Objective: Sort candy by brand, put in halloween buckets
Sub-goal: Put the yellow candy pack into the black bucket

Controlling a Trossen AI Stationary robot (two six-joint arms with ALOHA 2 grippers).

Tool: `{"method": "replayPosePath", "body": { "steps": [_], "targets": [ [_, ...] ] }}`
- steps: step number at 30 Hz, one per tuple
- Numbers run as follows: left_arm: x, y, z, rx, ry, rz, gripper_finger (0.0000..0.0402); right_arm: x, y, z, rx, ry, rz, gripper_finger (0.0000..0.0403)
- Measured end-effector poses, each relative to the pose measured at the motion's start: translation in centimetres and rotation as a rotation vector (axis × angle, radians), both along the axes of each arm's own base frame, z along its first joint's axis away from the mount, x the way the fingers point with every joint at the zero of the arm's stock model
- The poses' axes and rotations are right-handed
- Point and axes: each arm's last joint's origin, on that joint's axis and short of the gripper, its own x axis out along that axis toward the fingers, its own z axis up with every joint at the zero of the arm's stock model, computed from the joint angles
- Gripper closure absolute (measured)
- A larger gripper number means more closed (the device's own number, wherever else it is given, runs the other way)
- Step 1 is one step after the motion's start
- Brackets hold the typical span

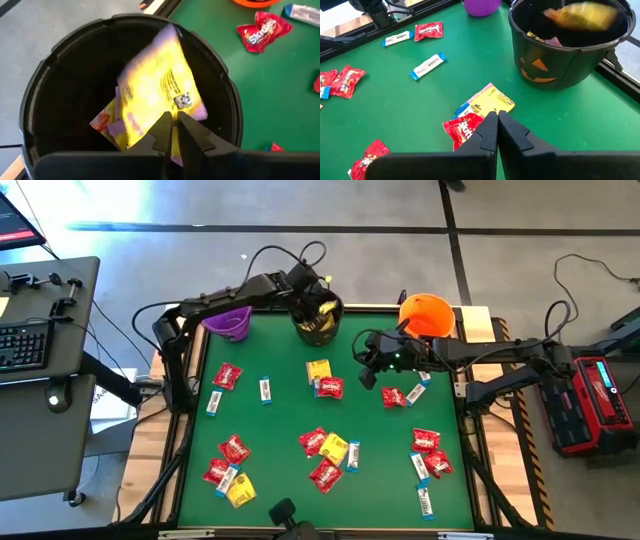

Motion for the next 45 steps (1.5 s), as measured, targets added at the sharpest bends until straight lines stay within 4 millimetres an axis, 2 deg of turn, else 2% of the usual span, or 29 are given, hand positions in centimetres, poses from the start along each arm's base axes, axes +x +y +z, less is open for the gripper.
{"method": "replayPosePath", "body": {
  "steps": [8, 11, 14, 21, 28, 35, 39, 43, 45],
  "targets": [
    [0.2, -0.5, 0.2, 0.002, -0.004, -0.013, 0.0309, 0.0, 0.0, 0.0, 0.004, -0.002, -0.004, 0.0403],
    [0.3, -1.2, 0.7, 0.025, -0.005, -0.058, 0.0301, 0.0, 0.0, 0.0, 0.021, -0.008, -0.016, 0.0403],
    [0.4, -2.3, 1.7, 0.053, -0.02, -0.096, 0.0319, 0.0, 0.1, 0.0, 0.025, -0.008, -0.015, 0.0403],
    [0.2, -4.5, 4.9, 0.122, -0.125, -0.137, 0.0394, -0.1, 1.0, -0.3, 0.036, 0.02, -0.026, 0.0403],
    [0.4, -6.3, 6.8, 0.184, -0.225, -0.16, 0.0397, -0.4, 2.1, -0.6, 0.03, 0.054, -0.079, 0.0403],
    [1.0, -8.3, 5.1, 0.197, -0.369, -0.174, 0.0401, -0.4, 2.6, -1.1, 0.028, 0.059, -0.058, 0.0403],
    [0.4, -9.7, 4.6, 0.201, -0.431, -0.189, 0.0401, -0.7, 2.6, -3.8, 0.105, 0.052, -0.019, 0.0403],
    [-1.2, -11.1, 4.3, 0.198, -0.467, -0.193, 0.0401, -1.4, 3.0, -6.1, 0.197, 0.052, -0.006, 0.0403],
    [-2.3, -11.8, 4.0, 0.191, -0.483, -0.187, 0.0401, -1.7, 3.4, -6.6, 0.215, 0.069, -0.004, 0.0403]
  ]
}}
